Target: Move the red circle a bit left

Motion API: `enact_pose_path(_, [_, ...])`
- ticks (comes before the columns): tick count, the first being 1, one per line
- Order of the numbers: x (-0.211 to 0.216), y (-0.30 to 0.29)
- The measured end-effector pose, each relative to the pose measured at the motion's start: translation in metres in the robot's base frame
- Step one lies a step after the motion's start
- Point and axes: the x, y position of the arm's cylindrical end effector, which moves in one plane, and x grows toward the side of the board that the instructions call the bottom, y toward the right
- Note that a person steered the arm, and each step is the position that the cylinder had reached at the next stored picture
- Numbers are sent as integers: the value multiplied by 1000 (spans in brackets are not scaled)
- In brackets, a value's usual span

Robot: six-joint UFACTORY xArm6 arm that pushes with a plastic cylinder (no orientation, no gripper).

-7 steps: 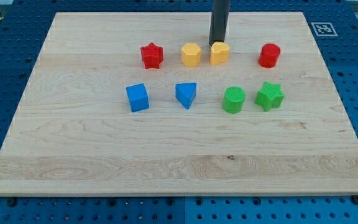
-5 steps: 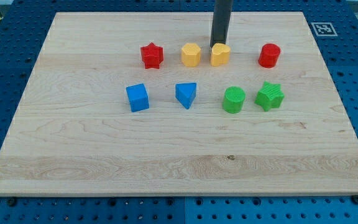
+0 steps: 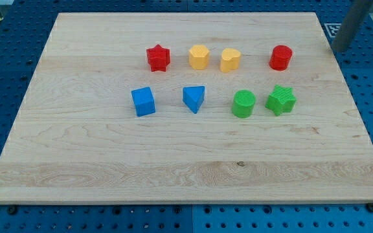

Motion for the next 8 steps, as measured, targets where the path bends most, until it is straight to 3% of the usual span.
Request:
enact_pose_path(4, [39,-71])
enact_pose_path(8, [40,-102])
